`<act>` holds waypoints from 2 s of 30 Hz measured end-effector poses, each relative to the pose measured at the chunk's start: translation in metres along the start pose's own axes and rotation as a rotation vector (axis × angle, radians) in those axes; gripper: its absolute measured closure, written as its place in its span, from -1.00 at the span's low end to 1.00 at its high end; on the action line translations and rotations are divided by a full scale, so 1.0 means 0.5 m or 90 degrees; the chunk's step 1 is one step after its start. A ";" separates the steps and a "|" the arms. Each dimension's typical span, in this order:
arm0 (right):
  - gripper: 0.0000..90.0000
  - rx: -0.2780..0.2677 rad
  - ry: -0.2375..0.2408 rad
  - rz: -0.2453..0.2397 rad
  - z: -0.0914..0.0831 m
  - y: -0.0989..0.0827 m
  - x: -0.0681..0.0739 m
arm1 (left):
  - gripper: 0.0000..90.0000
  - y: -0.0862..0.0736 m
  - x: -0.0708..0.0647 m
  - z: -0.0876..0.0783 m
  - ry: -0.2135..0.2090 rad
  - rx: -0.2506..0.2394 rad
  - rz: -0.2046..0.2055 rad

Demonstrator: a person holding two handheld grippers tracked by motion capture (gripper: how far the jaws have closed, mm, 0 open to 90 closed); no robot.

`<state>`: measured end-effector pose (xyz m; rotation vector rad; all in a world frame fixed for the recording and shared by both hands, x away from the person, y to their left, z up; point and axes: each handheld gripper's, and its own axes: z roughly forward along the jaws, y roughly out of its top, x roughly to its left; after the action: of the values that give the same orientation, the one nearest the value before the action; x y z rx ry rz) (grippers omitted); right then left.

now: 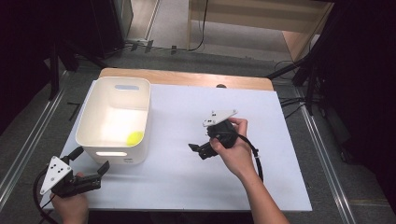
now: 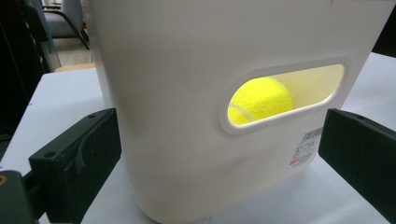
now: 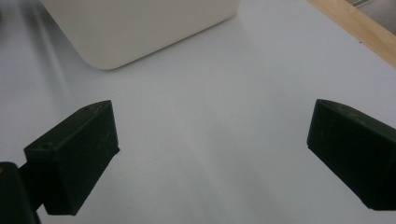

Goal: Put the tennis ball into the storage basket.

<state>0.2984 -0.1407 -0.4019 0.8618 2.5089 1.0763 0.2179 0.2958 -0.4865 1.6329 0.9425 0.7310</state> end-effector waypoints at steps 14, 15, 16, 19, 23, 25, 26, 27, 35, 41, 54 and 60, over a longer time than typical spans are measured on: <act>-0.99 -0.060 -0.015 0.040 -0.037 -0.065 -0.017 | -1.00 -0.001 -0.003 0.003 0.004 0.004 0.006; -0.99 -0.065 -0.017 0.043 -0.040 -0.070 -0.018 | -1.00 -0.001 -0.003 0.003 0.004 0.003 0.004; -0.98 -0.067 -0.019 0.042 -0.042 -0.073 -0.019 | -1.00 -0.001 -0.002 0.003 0.004 0.003 0.004; -0.99 -0.080 -0.021 0.048 -0.050 -0.085 -0.021 | -1.00 -0.001 -0.001 0.003 0.002 0.001 0.004; -0.99 -0.095 -0.021 0.050 -0.062 -0.101 -0.025 | -1.00 -0.001 -0.003 0.003 0.004 0.006 0.006; -0.99 -0.101 -0.026 0.052 -0.068 -0.109 -0.027 | -1.00 -0.001 -0.002 0.003 0.003 0.006 0.007; -0.98 -0.103 -0.029 0.053 -0.071 -0.114 -0.028 | -1.00 -0.001 -0.003 0.003 0.004 0.006 0.006; -0.99 -0.107 -0.030 0.057 -0.075 -0.120 -0.030 | -1.00 -0.001 -0.003 0.003 0.004 0.006 0.006; -0.98 -0.132 -0.039 0.069 -0.091 -0.157 -0.037 | -1.00 -0.001 -0.003 0.003 0.006 0.011 0.010; -0.98 -0.150 -0.046 0.077 -0.099 -0.186 -0.038 | -1.00 -0.001 -0.004 0.004 0.007 0.010 0.012; -0.99 -0.185 -0.070 0.110 -0.132 -0.263 -0.051 | -1.00 -0.002 -0.007 0.003 0.010 0.009 0.016; -0.99 -0.192 -0.086 0.124 -0.149 -0.300 -0.058 | -1.00 -0.002 -0.007 0.003 0.011 0.010 0.017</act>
<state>0.2243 -0.2823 -0.4595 1.0621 2.1151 1.3652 0.2172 0.2923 -0.4879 1.6573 0.9424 0.7586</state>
